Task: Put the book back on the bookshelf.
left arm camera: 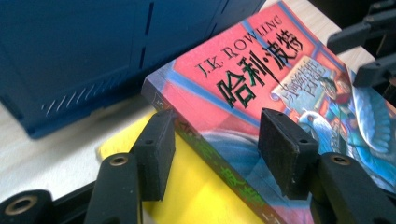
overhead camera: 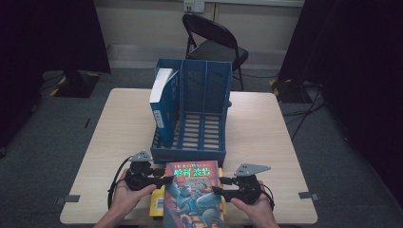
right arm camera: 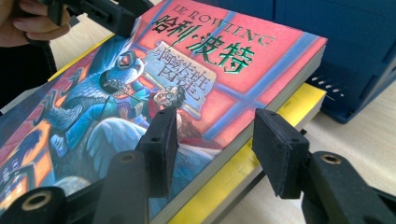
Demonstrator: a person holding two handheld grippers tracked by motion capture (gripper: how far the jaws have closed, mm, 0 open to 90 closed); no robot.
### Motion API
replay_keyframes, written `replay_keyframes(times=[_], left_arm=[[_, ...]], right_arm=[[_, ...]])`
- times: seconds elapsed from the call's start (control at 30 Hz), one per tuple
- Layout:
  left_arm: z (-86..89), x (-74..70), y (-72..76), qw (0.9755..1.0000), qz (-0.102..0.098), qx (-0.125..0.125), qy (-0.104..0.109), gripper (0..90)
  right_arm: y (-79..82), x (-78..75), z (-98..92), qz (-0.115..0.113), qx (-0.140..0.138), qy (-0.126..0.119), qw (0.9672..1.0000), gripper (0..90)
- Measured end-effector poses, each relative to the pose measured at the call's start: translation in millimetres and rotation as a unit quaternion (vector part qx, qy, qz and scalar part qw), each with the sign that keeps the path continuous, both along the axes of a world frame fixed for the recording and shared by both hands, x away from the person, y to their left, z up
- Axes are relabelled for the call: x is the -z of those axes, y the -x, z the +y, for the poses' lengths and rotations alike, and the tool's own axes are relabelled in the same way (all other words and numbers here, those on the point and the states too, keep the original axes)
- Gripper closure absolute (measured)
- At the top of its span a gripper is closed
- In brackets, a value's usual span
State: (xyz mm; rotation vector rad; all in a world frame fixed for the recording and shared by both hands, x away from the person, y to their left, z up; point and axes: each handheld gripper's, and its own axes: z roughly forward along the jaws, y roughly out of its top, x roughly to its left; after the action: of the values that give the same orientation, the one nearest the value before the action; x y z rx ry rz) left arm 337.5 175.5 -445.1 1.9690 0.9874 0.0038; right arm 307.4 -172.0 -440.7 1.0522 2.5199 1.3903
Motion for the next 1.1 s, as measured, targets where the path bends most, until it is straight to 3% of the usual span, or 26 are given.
replay_keyframes(times=[0.17, 0.37, 0.63, 0.8, 0.87, 1.1], left_arm=[[-1.6, 0.9, 1.0, 1.0000, -0.007, -0.001, 0.000, 45.6], [-8.1, 0.6, 8.5, 0.9990, -0.036, 0.017, -0.022, 33.1], [-6.9, 0.8, 12.9, 0.9995, -0.027, 0.012, -0.014, 34.6], [-6.1, 1.0, 14.4, 0.9996, -0.025, 0.008, -0.011, 36.1], [-5.4, 0.9, 14.8, 0.9996, -0.023, 0.009, -0.010, 37.1], [-4.5, 1.8, 15.0, 0.9996, -0.024, 0.011, -0.006, 37.3]], right_arm=[[-4.4, 2.2, 2.1, 0.008, 0.005, -0.002, 1.0000, 39.0], [-8.6, 1.3, 6.4, 0.025, 0.013, 0.005, 0.9996, 34.7], [-9.9, 0.3, 9.7, 0.028, 0.017, 0.011, 0.9994, 33.1], [-11.0, -0.3, 11.9, 0.013, 0.023, 0.016, 0.9995, 32.8], [-14.5, 1.0, 11.3, 0.024, 0.024, 0.009, 0.9994, 32.7], [-14.0, 1.0, 12.8, 0.033, 0.032, 0.010, 0.9989, 30.6]])
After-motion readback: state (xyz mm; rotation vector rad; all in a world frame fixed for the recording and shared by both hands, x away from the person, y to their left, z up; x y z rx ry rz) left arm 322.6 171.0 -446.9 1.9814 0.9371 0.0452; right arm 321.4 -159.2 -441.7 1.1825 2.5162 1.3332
